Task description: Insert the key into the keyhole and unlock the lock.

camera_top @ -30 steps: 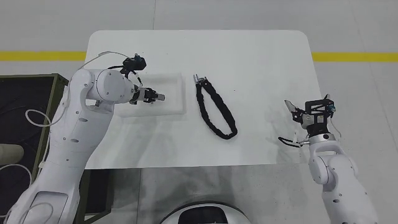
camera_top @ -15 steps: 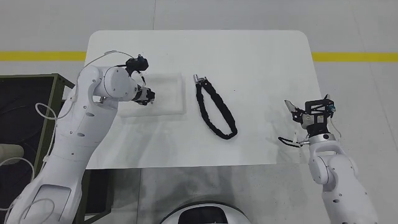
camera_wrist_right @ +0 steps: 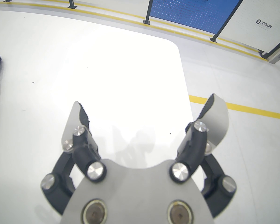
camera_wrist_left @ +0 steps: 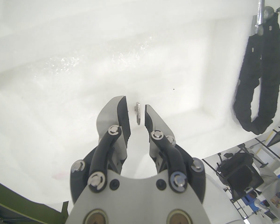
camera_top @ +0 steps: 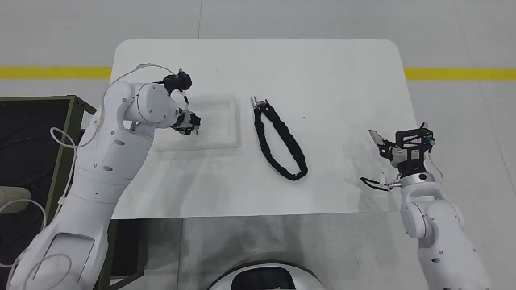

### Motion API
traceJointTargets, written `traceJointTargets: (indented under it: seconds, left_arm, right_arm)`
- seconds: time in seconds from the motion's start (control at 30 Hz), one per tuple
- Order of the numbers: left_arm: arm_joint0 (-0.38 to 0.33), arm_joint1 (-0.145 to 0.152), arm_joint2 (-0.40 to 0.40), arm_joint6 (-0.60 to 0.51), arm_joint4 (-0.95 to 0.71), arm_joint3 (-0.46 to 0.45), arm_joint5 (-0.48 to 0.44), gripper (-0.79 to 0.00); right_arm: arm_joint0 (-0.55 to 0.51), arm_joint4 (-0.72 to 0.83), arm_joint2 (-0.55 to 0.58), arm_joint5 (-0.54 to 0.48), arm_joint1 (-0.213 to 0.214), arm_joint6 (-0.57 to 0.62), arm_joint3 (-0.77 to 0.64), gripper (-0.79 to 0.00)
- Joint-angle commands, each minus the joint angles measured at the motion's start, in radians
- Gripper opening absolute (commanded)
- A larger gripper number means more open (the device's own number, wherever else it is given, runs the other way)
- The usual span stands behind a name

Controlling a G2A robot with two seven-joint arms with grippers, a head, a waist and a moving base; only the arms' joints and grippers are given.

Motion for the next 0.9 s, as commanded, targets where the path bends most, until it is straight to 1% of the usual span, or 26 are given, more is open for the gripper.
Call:
traceJointTargets:
  seconds: [0.0,0.13,0.27,0.3,0.33,0.37,0.47,0.67,0.87]
  left_arm:
    - [-0.009,-0.002,0.001,-0.001,-0.002,0.011,0.001,-0.619]
    - [-0.033,-0.006,0.004,-0.009,-0.013,0.040,0.000,-0.600]
    - [-0.056,-0.013,0.015,-0.013,-0.025,0.079,-0.006,-0.631]
    - [-0.061,-0.015,0.020,-0.017,-0.029,0.088,-0.010,-0.656]
    - [-0.066,-0.016,0.024,-0.020,-0.031,0.096,-0.012,-0.733]
    - [-0.070,-0.018,0.027,-0.020,-0.032,0.104,-0.013,-0.785]
    - [-0.077,-0.021,0.033,-0.022,-0.026,0.115,-0.014,-0.785]
    - [-0.067,-0.014,0.015,-0.047,0.011,0.047,-0.002,-0.785]
    - [-0.042,0.011,-0.010,-0.047,0.064,-0.056,0.016,-0.785]
  right_arm:
    - [0.000,0.000,0.000,0.000,0.000,0.000,0.000,0.000]
    - [0.000,0.000,0.000,0.000,0.000,0.000,0.000,0.000]
    - [0.000,0.000,0.000,0.000,0.000,0.000,0.000,0.000]
    - [0.000,0.000,0.000,0.000,0.000,0.000,0.000,0.000]
    - [0.000,0.000,0.000,0.000,0.000,0.000,0.000,0.000]
    - [0.000,0.000,0.000,0.000,0.000,0.000,0.000,0.000]
    - [0.000,0.000,0.000,0.000,0.000,0.000,0.000,0.000]
    - [0.000,0.000,0.000,0.000,0.000,0.000,0.000,0.000]
    - [0.000,0.000,0.000,0.000,0.000,0.000,0.000,0.000]
